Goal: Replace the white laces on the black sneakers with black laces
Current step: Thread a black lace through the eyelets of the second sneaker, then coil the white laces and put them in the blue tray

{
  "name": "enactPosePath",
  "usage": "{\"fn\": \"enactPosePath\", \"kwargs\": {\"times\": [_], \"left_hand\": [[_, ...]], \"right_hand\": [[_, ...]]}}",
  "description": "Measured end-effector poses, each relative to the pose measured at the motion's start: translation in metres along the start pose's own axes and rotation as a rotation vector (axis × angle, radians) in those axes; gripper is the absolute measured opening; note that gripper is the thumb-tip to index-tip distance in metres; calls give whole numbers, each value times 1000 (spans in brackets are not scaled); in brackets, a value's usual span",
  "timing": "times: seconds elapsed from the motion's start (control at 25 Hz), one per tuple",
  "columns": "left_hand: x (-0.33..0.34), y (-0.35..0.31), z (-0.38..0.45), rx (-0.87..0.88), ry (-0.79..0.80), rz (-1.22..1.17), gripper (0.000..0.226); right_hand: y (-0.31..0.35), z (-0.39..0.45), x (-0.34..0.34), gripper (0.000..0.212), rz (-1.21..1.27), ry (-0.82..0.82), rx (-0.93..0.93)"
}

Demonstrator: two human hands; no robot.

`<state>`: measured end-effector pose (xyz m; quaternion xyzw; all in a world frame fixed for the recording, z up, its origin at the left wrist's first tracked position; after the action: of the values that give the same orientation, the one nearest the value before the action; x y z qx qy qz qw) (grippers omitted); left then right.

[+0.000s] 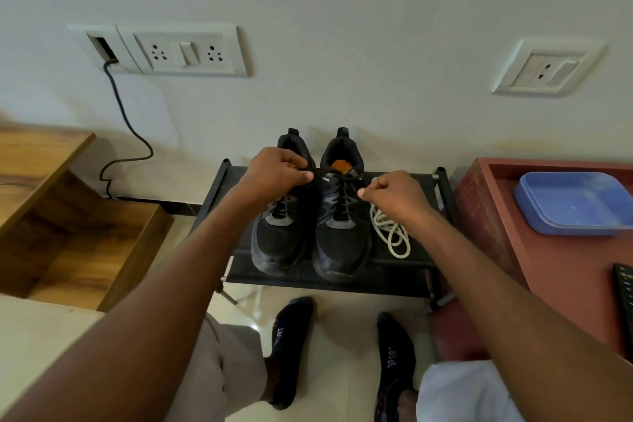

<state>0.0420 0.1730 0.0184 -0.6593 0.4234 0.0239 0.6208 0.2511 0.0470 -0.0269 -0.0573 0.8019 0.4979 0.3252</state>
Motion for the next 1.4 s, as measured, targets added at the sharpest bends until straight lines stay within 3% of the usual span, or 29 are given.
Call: {"fn": "enactPosePath", "kwargs": {"times": [0.12,0.2,0.24,0.32,0.4,0.48,0.72,0.92,1.0,1.12,1.2,1.28,1.4], "left_hand": [[-11,14,-10,-80,0,-139,9],[-15,28,-9,-149,-31,54,18],[-14,38,-7,-198,-30,200,34],[-3,60,-7,-325,36,318,82],[13,70,-8,-383,117,203,111],[24,73,-7,-399,147,89,120],[17,92,2,-422,87,-91,118],[13,99,8,-440,92,-33,112],[14,91,5,-445,99,97,107],[2,38,1,-250,-131,493,83],[12,-10,-1,-20,-221,508,70],[37,-46,-2,176,-172,424,57],[92,-72,0,290,59,411,29]], "right_hand": [[-1,-16,10,16,-38,82,61],[5,-20,-9,15,-225,-100,-17],[11,-22,-17,13,-271,-182,-67],[13,-20,-13,38,-224,-139,-53],[5,-14,13,67,-74,24,74],[2,-9,37,77,34,93,150],[1,1,56,84,246,10,180],[-1,1,59,84,286,21,144],[-2,-1,56,82,234,65,118],[8,-5,29,64,-45,39,34],[14,-9,-10,42,-157,-76,-2],[11,-14,-53,28,-183,-168,-11],[-17,-26,-92,8,-224,-153,19]]}}
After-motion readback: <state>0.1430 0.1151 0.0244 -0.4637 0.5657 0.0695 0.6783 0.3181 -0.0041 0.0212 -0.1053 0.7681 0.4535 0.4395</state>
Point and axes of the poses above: each hand's wrist, its own z-axis towards the middle knuckle, its own x-axis out of the palm, y = z × x, the point moved 9 cm from there along z, towards the middle knuckle, and after that the axes turned 2 degrees about y, right-handed, at the moved point
